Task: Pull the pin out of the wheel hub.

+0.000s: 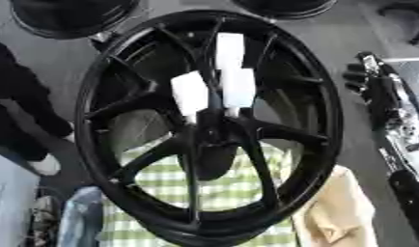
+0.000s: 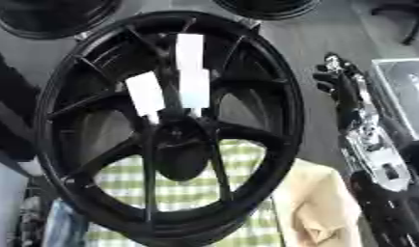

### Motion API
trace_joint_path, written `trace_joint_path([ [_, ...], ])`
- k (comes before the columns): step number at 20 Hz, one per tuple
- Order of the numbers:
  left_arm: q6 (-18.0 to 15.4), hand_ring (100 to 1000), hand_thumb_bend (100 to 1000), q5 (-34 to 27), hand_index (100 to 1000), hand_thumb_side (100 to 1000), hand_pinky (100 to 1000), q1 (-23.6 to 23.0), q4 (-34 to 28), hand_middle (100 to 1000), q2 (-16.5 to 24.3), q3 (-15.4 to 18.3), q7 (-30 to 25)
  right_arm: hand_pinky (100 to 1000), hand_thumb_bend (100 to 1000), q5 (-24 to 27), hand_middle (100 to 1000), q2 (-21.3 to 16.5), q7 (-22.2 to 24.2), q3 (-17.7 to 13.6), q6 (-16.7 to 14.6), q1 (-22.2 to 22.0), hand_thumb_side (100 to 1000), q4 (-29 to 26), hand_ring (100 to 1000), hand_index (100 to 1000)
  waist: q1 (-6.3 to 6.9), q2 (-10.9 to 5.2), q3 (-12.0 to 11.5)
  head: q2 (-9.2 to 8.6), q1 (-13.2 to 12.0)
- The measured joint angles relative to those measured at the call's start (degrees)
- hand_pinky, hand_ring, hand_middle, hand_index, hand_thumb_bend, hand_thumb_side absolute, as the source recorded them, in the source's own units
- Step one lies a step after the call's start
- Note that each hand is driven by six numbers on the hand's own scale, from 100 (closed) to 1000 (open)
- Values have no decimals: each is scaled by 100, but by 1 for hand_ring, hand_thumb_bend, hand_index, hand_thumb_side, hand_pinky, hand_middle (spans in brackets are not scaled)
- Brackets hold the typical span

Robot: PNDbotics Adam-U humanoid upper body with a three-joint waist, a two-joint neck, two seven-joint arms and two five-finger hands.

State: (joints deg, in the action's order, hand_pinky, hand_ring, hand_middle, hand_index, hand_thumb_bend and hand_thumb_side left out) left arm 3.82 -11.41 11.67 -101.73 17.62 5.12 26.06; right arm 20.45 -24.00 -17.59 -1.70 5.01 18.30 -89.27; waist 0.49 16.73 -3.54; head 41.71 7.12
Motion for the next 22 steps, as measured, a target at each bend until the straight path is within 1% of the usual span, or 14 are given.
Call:
trace_joint_path([
  [6, 0, 778, 349, 0, 768, 677, 769, 0, 0, 719, 0, 0, 0, 809, 100, 1, 688, -3, 1, 6, 9, 20, 639, 0, 741, 819, -1, 1, 0, -1, 0],
  [9, -1, 778, 349, 0, 768, 676, 769, -4, 0, 719, 0, 0, 1, 811, 100, 2, 699, -124, -4, 77, 62, 251, 615, -41, 751, 826, -21, -2, 9, 3, 0],
  [11, -1, 778, 349, 0, 768, 675, 769, -11, 0, 719, 0, 0, 2, 817, 100, 4, 716, -293, 20, 150, 110, 558, 595, -155, 764, 835, -45, -16, 26, 10, 0],
  [13, -1, 777, 349, 0, 769, 675, 769, -25, 0, 718, 3, 0, 2, 821, 100, 18, 725, -481, 91, 262, 184, 942, 571, -310, 771, 842, -67, -73, 34, 50, 0],
  [16, 0, 778, 349, 0, 769, 674, 769, -77, 3, 718, 34, 0, 2, 833, 100, 29, 744, -769, 324, 528, 344, 1628, 543, -604, 787, 855, -104, -135, 72, 79, -9],
  [17, 0, 778, 349, 0, 769, 674, 769, -89, 3, 718, 58, 1, 3, 842, 194, 20, 751, -857, 433, 636, 407, 1843, 534, -697, 797, 859, -120, -147, 82, 100, -22],
  [18, 1, 778, 349, 2, 769, 674, 769, -112, 4, 718, 77, 1, 3, 846, 100, -11, 758, -950, 579, 773, 493, 2088, 538, -811, 802, 861, -138, -161, 91, 109, -35],
  [22, 11, 778, 348, 5, 769, 674, 769, -174, 8, 717, 163, 1, 13, 868, 113, -266, 783, -1242, 1255, 1317, 941, 2865, 547, -1247, 829, 872, -199, -196, 127, 158, -71],
])
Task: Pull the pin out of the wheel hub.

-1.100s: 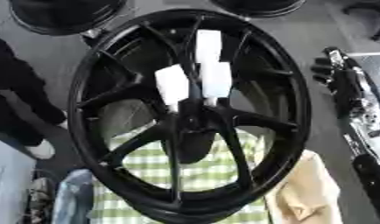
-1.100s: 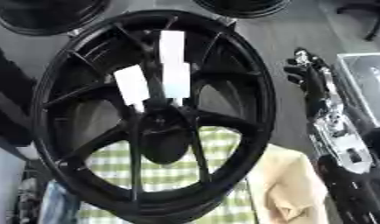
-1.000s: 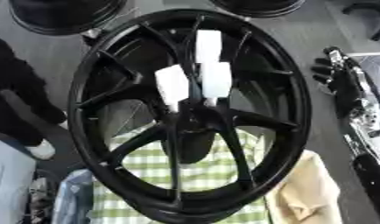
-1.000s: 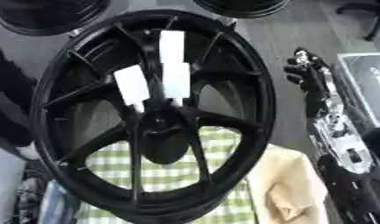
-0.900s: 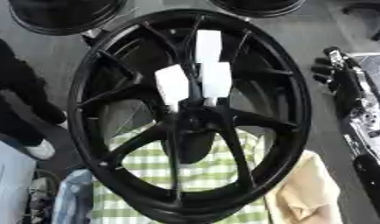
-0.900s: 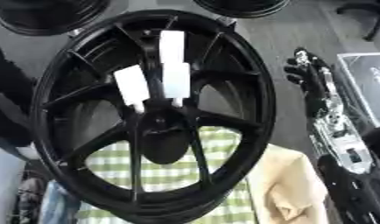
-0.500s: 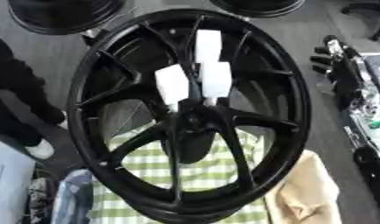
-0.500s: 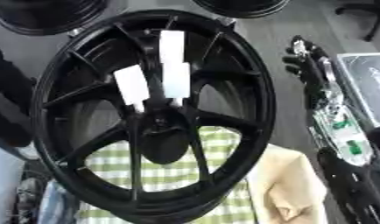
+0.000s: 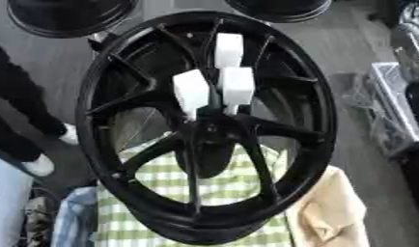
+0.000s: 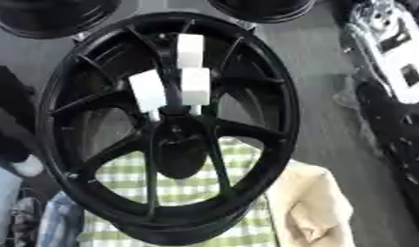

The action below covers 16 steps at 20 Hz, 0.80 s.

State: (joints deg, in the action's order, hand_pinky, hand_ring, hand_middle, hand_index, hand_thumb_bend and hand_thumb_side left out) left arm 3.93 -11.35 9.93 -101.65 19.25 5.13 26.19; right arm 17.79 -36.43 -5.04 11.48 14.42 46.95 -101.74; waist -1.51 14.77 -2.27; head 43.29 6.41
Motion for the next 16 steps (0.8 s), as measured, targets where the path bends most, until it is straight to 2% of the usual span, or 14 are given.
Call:
trace_joint_path([
  [4, 11, 777, 349, 0, 769, 675, 769, -81, 29, 715, 92, 0, 10, 872, 158, -369, 795, -210, 725, 530, 526, 651, 566, -485, 838, 879, -74, -45, 16, 47, -20],
  [8, 14, 778, 348, -2, 769, 675, 770, -149, 37, 714, 166, 1, 11, 865, 235, -711, 792, -229, 1387, 931, 1024, 1160, 586, -957, 834, 875, -113, -53, 25, 48, -29],
  [12, 25, 778, 348, -3, 767, 675, 770, -194, 68, 712, 229, 1, 22, 848, 319, -1075, 775, -193, 2099, 1322, 1448, 1563, 552, -1162, 815, 863, -116, -90, 22, 48, -19],
  [16, 39, 778, 347, -13, 767, 675, 770, -239, 73, 710, 249, 3, 36, 818, 432, -1525, 741, -39, 2827, 1556, 1670, 1744, 487, -1191, 771, 830, -95, -90, 17, 49, -3],
])
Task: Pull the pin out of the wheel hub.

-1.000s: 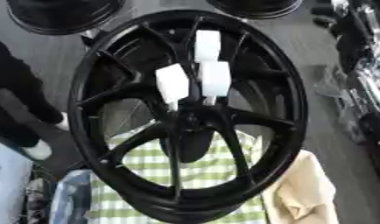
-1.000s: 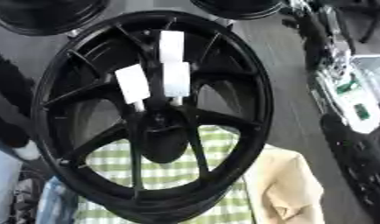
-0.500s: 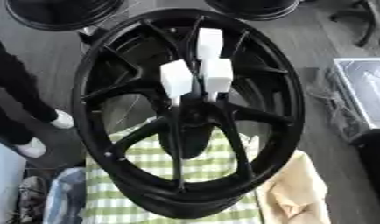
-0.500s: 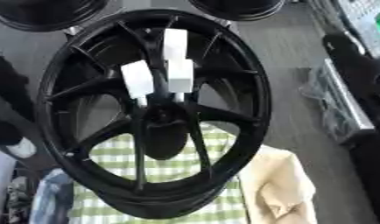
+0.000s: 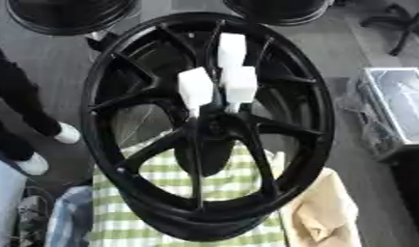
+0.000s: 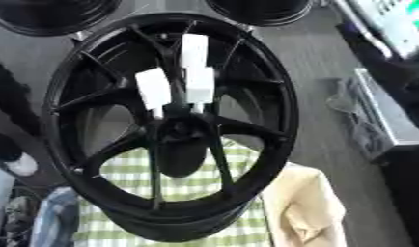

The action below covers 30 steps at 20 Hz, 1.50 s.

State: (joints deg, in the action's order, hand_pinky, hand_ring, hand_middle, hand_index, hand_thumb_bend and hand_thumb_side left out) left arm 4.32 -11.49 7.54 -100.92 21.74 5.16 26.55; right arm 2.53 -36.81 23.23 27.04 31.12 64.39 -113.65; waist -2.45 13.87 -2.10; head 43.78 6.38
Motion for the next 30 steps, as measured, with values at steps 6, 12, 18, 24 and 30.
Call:
trace_joint_path([
  [6, 9, 778, 342, -12, 765, 676, 771, -23, 31, 707, 45, 28, 10, 811, 435, -969, 741, 258, 1200, 241, -29, 44, 516, 5, 776, 830, 50, 0, 6, 0, 13],
  [12, 12, 778, 343, -14, 765, 675, 771, -40, 33, 705, 45, 29, 12, 807, 467, -1551, 726, 449, 1789, 451, -211, -75, 465, 273, 769, 814, 50, 2, -1, 1, 4],
  [18, 13, 779, 341, -15, 762, 676, 771, -41, 34, 701, 44, 31, 14, 801, 477, -1877, 709, 579, 1905, 513, -387, -242, 397, 647, 756, 807, 49, 10, -12, 1, -17],
  [24, 19, 778, 340, -15, 760, 678, 772, -43, 35, 697, 40, 32, 20, 791, 463, -1995, 695, 575, 1953, 511, -480, -448, 355, 688, 743, 803, 48, 44, -10, 1, -79],
  [30, 20, 779, 339, -15, 760, 678, 772, -47, 38, 696, 37, 33, 21, 791, 455, -2125, 692, 444, 1888, 442, -524, -755, 324, 714, 741, 799, 50, 61, 12, 1, -130],
])
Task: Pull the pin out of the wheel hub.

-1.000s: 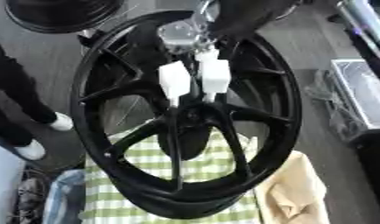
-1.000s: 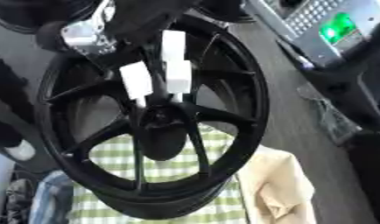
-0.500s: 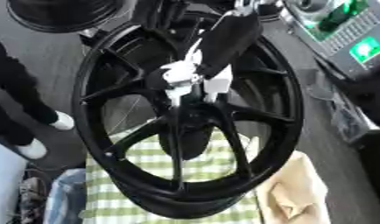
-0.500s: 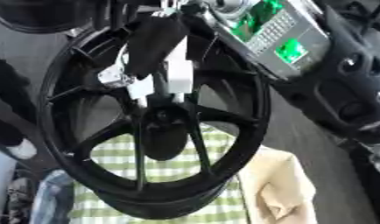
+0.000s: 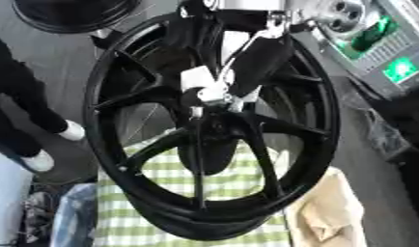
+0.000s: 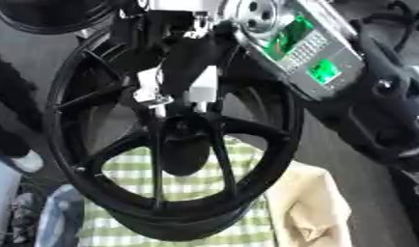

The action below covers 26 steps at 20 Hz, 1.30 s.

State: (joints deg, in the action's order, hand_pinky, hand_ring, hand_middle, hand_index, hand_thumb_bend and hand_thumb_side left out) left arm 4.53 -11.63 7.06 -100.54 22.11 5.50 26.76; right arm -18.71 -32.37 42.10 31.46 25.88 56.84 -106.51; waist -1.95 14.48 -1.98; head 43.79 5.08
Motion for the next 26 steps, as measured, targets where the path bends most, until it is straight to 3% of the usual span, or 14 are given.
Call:
trace_joint_path([
  [22, 0, 780, 334, 0, 759, 681, 774, -1, 27, 693, -48, 18, 0, 782, 431, -230, 697, -624, -245, -287, -182, -654, 196, 245, 735, 779, 29, 52, 3, 0, -90],
  [26, 0, 780, 331, 0, 757, 681, 775, -1, 27, 693, -50, 18, 0, 744, 430, -231, 675, -624, -242, -287, -208, -656, 188, 246, 688, 764, 33, 55, -12, 0, -90],
])
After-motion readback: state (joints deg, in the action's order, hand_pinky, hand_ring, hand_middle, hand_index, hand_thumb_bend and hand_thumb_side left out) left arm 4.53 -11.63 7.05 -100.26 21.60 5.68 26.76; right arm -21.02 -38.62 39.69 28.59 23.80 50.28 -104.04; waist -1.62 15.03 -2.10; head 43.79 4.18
